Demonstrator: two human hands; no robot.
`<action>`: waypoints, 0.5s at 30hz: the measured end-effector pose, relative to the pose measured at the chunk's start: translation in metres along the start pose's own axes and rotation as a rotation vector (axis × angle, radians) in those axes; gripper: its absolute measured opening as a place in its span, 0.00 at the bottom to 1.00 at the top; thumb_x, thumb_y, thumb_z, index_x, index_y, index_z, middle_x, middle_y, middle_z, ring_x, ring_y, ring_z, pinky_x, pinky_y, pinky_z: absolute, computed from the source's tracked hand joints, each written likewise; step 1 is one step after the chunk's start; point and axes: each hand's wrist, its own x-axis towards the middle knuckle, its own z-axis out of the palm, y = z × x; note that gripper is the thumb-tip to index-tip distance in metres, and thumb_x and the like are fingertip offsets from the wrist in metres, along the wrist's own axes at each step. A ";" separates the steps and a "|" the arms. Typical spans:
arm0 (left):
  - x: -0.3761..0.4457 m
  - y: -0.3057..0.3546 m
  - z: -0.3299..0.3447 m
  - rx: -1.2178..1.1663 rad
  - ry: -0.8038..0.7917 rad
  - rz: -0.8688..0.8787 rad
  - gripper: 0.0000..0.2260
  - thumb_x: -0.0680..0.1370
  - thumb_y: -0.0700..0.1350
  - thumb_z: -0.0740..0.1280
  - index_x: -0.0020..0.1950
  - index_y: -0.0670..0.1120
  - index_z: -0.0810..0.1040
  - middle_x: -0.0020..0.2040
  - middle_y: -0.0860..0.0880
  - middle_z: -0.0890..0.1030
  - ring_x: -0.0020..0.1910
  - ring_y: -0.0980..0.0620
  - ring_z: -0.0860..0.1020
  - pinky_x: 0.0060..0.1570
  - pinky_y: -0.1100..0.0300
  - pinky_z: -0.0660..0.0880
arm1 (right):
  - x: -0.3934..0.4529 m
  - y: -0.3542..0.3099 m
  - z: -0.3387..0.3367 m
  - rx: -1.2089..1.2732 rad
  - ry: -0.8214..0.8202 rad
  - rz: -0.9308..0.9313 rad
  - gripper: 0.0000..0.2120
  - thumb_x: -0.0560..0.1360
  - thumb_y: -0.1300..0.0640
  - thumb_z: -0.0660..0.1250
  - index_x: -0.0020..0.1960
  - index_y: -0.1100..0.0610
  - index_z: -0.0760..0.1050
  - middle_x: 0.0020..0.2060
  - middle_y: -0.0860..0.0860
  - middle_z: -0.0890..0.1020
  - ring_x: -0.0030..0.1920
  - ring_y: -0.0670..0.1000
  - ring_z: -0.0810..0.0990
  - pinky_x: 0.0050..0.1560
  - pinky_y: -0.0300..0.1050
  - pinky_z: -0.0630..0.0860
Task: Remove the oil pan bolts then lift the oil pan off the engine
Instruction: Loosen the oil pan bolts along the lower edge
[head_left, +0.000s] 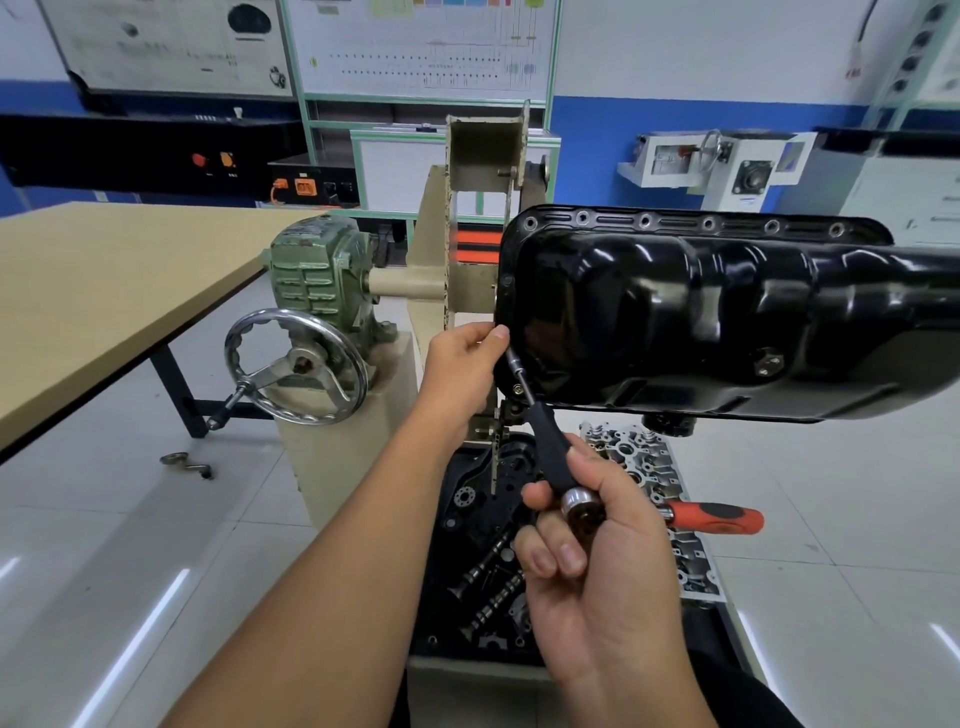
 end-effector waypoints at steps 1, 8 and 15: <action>0.000 0.000 0.002 0.013 0.007 0.004 0.08 0.83 0.50 0.66 0.54 0.50 0.83 0.22 0.57 0.74 0.21 0.59 0.71 0.23 0.61 0.69 | 0.000 -0.001 0.000 0.002 0.003 -0.001 0.20 0.65 0.57 0.70 0.56 0.60 0.81 0.30 0.60 0.77 0.16 0.44 0.61 0.18 0.36 0.62; 0.003 -0.001 0.008 0.071 0.068 0.010 0.11 0.84 0.51 0.65 0.46 0.48 0.82 0.25 0.58 0.68 0.23 0.58 0.64 0.24 0.63 0.63 | -0.002 -0.003 -0.001 -0.014 0.007 -0.024 0.25 0.62 0.57 0.71 0.58 0.61 0.80 0.29 0.61 0.76 0.16 0.45 0.61 0.17 0.37 0.61; 0.007 0.004 0.010 0.302 0.109 0.085 0.15 0.84 0.53 0.63 0.39 0.49 0.76 0.31 0.56 0.73 0.34 0.53 0.72 0.36 0.56 0.67 | -0.002 -0.004 -0.004 -0.055 0.052 -0.021 0.10 0.74 0.62 0.69 0.55 0.60 0.80 0.29 0.61 0.76 0.16 0.46 0.61 0.18 0.37 0.60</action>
